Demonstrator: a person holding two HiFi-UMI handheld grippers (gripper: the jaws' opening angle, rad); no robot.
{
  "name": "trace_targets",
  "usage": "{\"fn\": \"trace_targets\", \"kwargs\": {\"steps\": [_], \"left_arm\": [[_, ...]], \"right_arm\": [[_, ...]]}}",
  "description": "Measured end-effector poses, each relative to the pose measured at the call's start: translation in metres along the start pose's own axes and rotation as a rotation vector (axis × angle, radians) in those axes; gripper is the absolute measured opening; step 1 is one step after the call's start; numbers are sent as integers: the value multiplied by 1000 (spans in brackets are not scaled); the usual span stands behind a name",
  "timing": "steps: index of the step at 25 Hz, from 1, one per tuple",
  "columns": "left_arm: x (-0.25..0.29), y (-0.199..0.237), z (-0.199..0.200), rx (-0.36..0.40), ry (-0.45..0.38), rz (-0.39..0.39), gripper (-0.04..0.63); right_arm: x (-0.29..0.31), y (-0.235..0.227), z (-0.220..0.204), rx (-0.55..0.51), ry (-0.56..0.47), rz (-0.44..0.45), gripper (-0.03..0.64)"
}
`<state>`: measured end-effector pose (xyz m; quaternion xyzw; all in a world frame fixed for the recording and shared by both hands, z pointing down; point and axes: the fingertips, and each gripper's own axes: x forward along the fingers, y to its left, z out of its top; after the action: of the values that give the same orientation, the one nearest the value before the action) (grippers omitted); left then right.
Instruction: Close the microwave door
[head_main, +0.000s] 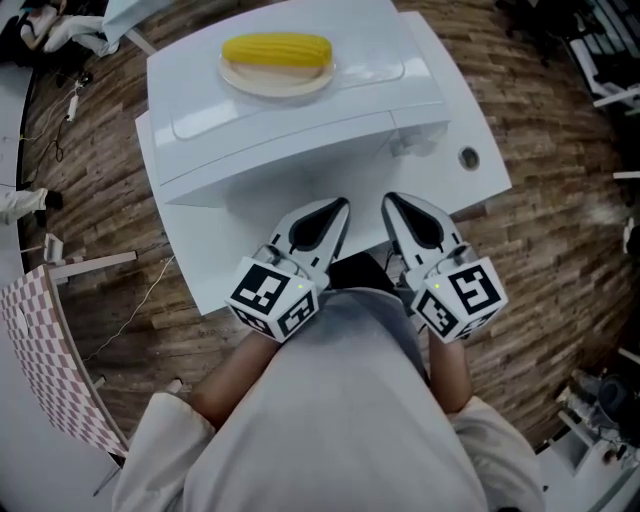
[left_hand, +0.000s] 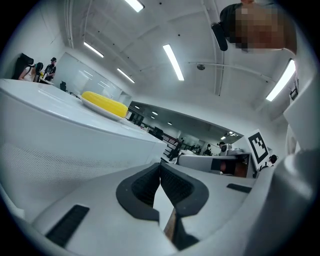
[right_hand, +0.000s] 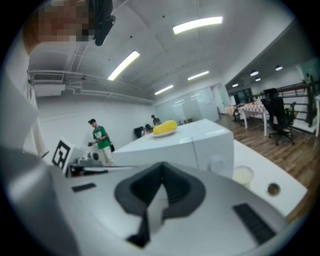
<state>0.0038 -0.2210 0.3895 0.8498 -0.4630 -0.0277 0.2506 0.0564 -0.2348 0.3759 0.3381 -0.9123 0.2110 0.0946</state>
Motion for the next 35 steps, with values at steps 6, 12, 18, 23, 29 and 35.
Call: {"fn": "trace_targets", "kwargs": {"steps": [6,12,18,23,29,35], "left_arm": [[-23,-12,-2,9,-5,-19,25],[-47,-21,-4,15,-10,-44,25],[-69,-35,-4,17,-23,-57,25],[-88,-36,-11,13,-24,-54,25],[-103,-37,-7,19,-42,-56,25],[-110,-36,-1,23,-61,-58,25]], "right_arm": [[-27,19,-1,28,-25,14,23],[-51,40,-7,18,-46,-21,23],[-80,55,-14,-20,-45,-64,23],[-92,69,-15,-40,-67,-87,23],[-96,85,-14,-42,-82,-87,23],[-100,87,-13,-29,-95,-123,21]]}}
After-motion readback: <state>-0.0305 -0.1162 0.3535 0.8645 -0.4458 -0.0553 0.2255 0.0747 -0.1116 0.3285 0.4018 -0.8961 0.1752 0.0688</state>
